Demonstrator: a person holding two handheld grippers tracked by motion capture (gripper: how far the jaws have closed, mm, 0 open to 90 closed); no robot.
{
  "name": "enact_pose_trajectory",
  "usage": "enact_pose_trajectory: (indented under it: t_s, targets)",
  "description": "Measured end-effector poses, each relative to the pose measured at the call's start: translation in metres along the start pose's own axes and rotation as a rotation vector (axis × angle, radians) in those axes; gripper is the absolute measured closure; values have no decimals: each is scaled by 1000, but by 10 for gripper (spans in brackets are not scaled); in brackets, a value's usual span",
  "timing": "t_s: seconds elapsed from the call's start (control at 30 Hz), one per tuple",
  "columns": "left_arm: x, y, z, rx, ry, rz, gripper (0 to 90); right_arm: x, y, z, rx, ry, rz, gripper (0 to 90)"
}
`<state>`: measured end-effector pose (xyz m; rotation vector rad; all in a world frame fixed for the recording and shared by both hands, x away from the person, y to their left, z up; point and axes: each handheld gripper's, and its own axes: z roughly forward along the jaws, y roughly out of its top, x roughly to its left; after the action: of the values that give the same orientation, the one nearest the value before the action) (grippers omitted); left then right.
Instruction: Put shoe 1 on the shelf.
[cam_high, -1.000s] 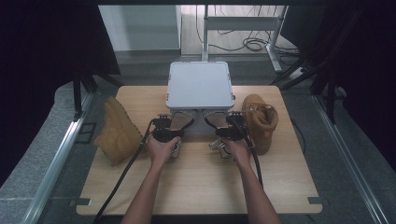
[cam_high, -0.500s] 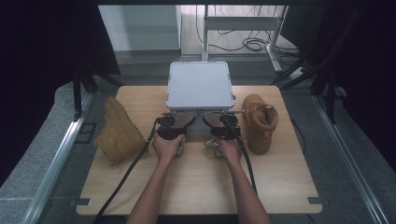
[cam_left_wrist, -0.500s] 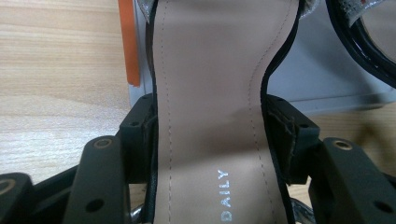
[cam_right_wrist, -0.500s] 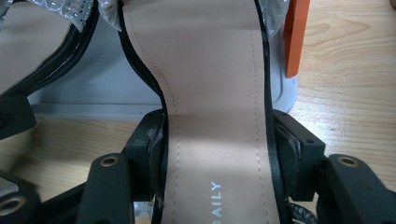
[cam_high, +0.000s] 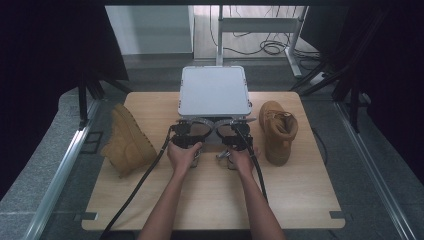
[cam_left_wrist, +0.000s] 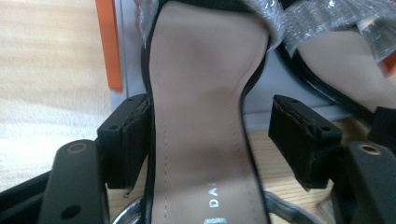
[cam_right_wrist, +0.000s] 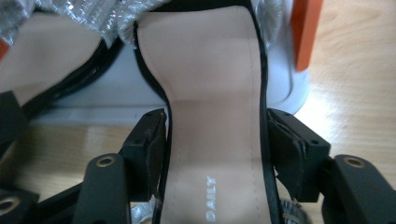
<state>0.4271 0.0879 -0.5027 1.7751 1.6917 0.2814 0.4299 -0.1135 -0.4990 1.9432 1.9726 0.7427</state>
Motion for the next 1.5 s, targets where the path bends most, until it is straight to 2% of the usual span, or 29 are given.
enact_pose_trajectory:
  t_s: [0.07, 0.1, 0.17, 0.27, 0.33, 0.37, 0.43, 0.57, 0.67, 0.73, 0.9, 1.1, 1.17, 1.3, 1.5]
  targets:
    - [-1, 0, -8, -21, -12, 22, 274, 0, 0, -5, -34, 3, -9, 326]
    - [-1, 0, -10, -20, -16, 37, 261, 0, 0, -8, -41, 18, -14, 286]
    - [-3, -3, -17, -24, -33, 67, 237, 1, -1, -14, -53, 39, -17, 264]
    - [-1, -11, -30, -62, -74, 81, 235, -1, -6, -24, -86, 79, -29, 238]
    - [0, -18, -39, -88, -101, 109, 236, -3, -12, -31, -123, 120, -38, 235]
    - [1, -22, -43, -97, -112, 124, 239, -5, -15, -37, -135, 156, -46, 235]
    - [3, -30, -51, -118, -125, 150, 238, -7, -21, -44, -163, 174, -77, 235]
    - [10, -42, -66, -148, -147, 165, 239, -16, -36, -61, -238, 223, -129, 235]
    - [18, -48, -75, -157, -167, 175, 247, -24, -47, -68, -258, 249, -147, 240]
    - [23, -53, -79, -149, -165, 190, 251, -31, -55, -72, -274, 257, -153, 241]
    - [33, -69, -81, -136, -169, 197, 249, -48, -75, -74, -282, 294, -182, 240]
    - [35, -89, -81, -120, -176, 221, 238, -52, -92, -65, -265, 296, -247, 230]
    - [35, -94, -80, -96, -170, 246, 225, -50, -96, -60, -260, 283, -278, 225]
    - [35, -104, -77, -75, -154, 266, 225, -45, -100, -49, -252, 255, -327, 217]
    - [33, -105, -66, -74, -138, 253, 232, -42, -99, -39, -243, 227, -331, 221]
